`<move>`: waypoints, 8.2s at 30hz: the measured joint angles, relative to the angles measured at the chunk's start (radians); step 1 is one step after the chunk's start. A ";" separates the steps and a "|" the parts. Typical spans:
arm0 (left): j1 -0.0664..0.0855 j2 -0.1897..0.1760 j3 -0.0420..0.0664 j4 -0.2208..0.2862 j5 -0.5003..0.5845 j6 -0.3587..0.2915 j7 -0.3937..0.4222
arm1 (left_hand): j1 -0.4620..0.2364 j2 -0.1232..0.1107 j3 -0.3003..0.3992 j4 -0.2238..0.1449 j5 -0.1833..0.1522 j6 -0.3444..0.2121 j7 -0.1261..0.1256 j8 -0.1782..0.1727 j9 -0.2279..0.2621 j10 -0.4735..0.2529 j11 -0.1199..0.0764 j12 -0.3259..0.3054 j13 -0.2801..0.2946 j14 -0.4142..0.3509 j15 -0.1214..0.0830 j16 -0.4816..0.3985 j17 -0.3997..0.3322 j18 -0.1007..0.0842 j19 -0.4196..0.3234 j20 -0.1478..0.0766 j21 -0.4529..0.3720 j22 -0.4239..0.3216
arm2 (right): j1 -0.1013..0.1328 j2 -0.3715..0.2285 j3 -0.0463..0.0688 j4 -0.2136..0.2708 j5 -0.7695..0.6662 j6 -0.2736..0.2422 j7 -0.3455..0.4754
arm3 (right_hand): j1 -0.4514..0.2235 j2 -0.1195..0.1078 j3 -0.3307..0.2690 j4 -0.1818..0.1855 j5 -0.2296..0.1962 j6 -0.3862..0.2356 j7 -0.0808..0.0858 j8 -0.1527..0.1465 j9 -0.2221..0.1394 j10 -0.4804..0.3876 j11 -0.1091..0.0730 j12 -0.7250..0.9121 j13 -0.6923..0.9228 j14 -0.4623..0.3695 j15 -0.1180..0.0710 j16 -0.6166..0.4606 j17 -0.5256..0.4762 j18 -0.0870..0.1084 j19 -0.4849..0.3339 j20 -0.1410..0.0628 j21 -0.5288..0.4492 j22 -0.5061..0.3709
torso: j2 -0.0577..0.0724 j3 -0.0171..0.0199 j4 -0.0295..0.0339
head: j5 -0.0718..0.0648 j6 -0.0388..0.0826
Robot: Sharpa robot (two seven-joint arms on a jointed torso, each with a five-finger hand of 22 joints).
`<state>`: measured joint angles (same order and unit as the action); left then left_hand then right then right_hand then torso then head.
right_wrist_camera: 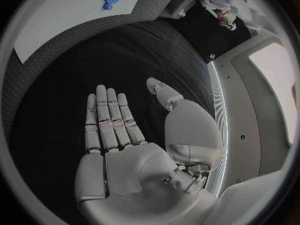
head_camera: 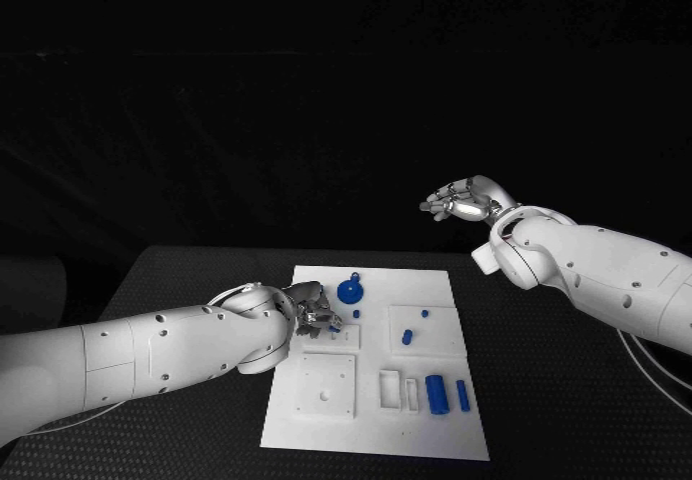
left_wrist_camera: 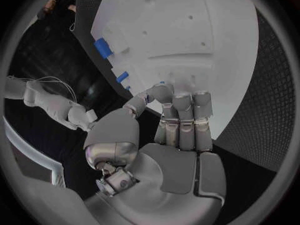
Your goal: Assemble the parts on the task board
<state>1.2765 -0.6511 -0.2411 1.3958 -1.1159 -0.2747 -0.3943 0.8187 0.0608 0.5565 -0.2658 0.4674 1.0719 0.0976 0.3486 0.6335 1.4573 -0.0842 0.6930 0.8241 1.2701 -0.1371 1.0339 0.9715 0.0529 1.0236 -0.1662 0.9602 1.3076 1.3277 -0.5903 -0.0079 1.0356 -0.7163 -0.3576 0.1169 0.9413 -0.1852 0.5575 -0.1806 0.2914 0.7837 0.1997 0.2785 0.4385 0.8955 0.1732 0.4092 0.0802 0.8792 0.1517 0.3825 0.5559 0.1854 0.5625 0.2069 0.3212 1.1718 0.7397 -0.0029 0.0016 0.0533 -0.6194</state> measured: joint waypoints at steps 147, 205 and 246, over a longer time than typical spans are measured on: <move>-0.040 0.013 0.001 -0.029 -0.057 0.069 -0.017 | -0.103 -0.127 0.008 0.168 -0.406 0.157 -0.107 0.055 0.023 -0.035 -0.029 0.167 -0.032 0.000 -0.026 0.129 -0.044 0.025 -0.011 0.003 0.081 0.000 | -0.014 0.005 0.000 -0.020 0.021 0.030 -0.001 | -0.021 0.021 -0.044 0.000 0.069 -0.003 0.003 0.004 -0.012 0.007 0.000 -0.018 -0.010 0.000 0.000 -0.020 0.004 0.000 -0.004 0.004 -0.019 0.014 | 0.000 -0.0018 -0.0009 | 0.003 -0.009; -0.039 -0.023 0.004 -0.013 -0.036 0.068 0.005 | -0.012 -0.012 -0.036 0.138 -0.418 0.144 -0.105 0.065 0.028 -0.039 -0.032 0.178 -0.049 -0.014 -0.025 0.148 -0.062 0.025 -0.023 0.009 0.089 0.000 | -0.023 0.002 0.000 -0.024 0.022 0.033 -0.001 | -0.025 0.025 -0.050 0.000 0.069 -0.006 -0.002 0.004 -0.015 0.007 0.000 -0.018 -0.010 0.000 0.000 -0.024 0.005 0.000 -0.004 0.004 -0.023 0.016 | 0.000 -0.0006 -0.0002 | 0.002 -0.012; 0.079 -0.052 0.086 -0.072 0.075 0.100 0.015 | -0.008 -0.164 -0.138 0.089 -0.295 -0.015 -0.050 -0.030 -0.010 -0.118 0.023 0.088 -0.115 -0.098 -0.014 0.069 -0.125 0.040 -0.080 0.029 0.012 -0.016 | -0.028 0.005 0.000 -0.042 0.023 0.034 -0.001 | -0.025 0.025 -0.050 0.000 0.069 -0.005 -0.002 0.004 -0.015 0.007 0.000 -0.018 -0.010 0.000 0.000 -0.028 0.006 0.000 -0.004 0.004 -0.026 0.018 | 0.000 0.0011 -0.0012 | 0.017 0.010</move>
<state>1.3552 -0.7036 -0.1550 1.3240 -1.0412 -0.1742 -0.3794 0.8107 -0.1028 0.4185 -0.1771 0.1728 1.0572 0.0478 0.3185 0.6238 1.3397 -0.0612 0.7811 0.7093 1.1723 -0.1515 1.1028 0.8469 0.0929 0.9439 -0.1373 0.9726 1.2916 1.2994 -0.5853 -0.0084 0.9931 -0.6935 -0.3240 0.1156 0.9165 -0.1605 0.5079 -0.1806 0.3602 0.7782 0.1980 0.2826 0.4232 0.9027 0.1732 0.3909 0.0700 0.8791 0.1516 0.3544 0.5618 0.1854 0.5589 0.2104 0.2951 1.1894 0.7392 -0.0018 0.0005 0.0706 -0.6094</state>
